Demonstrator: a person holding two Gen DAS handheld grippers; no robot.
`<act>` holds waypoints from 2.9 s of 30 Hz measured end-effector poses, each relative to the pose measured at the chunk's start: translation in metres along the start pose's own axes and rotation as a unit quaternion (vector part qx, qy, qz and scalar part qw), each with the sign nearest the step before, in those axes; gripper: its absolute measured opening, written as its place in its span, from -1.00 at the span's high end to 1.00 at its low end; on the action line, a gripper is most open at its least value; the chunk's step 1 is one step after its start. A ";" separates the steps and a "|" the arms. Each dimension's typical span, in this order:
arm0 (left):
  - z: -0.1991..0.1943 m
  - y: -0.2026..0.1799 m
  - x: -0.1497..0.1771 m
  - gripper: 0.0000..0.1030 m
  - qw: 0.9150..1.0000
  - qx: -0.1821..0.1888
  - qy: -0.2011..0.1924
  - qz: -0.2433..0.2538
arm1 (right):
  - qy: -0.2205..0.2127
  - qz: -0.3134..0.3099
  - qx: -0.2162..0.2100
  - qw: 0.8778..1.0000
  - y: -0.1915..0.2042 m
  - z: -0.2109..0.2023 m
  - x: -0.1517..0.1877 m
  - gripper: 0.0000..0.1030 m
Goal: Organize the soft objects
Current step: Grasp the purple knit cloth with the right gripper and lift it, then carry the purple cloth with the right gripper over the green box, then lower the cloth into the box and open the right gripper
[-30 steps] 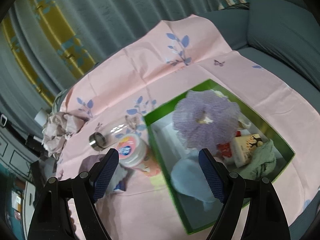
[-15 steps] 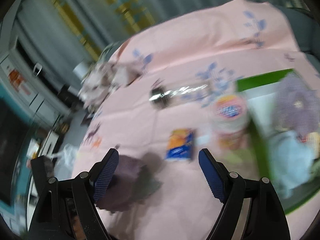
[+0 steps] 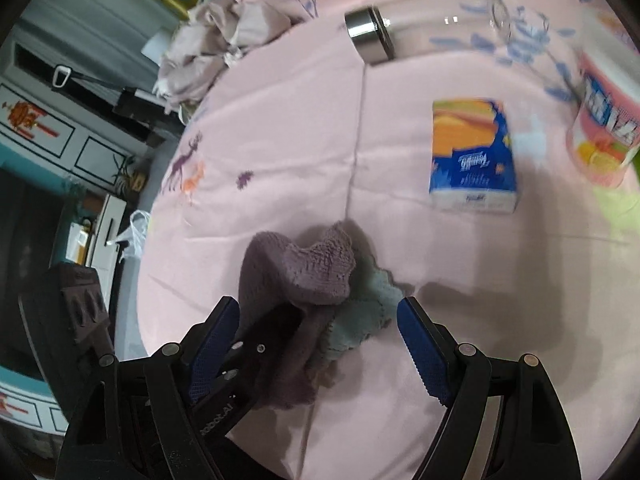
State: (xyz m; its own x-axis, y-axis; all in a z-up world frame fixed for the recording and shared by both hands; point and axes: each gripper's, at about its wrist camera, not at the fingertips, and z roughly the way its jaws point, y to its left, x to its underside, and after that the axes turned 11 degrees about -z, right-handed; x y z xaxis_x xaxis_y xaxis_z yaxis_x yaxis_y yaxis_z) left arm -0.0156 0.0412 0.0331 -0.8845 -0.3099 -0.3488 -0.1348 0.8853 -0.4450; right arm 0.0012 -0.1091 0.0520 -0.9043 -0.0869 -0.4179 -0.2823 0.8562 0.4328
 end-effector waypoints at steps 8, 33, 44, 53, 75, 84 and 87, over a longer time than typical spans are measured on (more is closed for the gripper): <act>0.002 0.003 0.002 0.27 1.000 0.021 0.010 0.003 | 0.002 0.000 -0.023 1.000 0.001 0.015 0.004 -0.55; -0.044 -0.058 0.003 0.49 0.992 0.039 -0.071 0.094 | -0.092 -0.001 -0.070 0.993 0.004 -0.048 -0.005 0.31; -0.074 -0.148 -0.002 0.49 0.970 0.119 -0.112 0.181 | -0.223 0.023 -0.013 0.975 -0.023 -0.154 -0.001 0.31; -0.076 -0.237 0.003 0.49 0.947 0.182 -0.116 0.239 | -0.307 0.071 0.029 0.949 -0.072 -0.231 0.006 0.31; 0.005 -0.341 0.005 0.51 0.948 0.164 -0.047 0.268 | -0.325 0.153 0.052 0.932 -0.190 -0.251 -0.001 0.31; 0.042 -0.348 0.008 0.50 0.953 0.135 -0.020 0.269 | -0.300 0.200 0.049 0.931 -0.219 -0.235 0.006 0.31; 0.051 -0.352 0.010 0.50 0.954 0.130 -0.012 0.269 | -0.295 0.218 0.052 0.929 -0.228 -0.232 0.010 0.31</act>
State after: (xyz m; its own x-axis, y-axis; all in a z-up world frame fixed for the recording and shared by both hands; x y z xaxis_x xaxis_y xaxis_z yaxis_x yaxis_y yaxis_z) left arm 0.0460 -0.2908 0.1441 -0.7835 0.1558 -0.6016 0.4546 0.8037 -0.3839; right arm -0.0181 -0.4231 0.1348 -0.5839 0.5477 -0.5992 0.1294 0.7914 0.5974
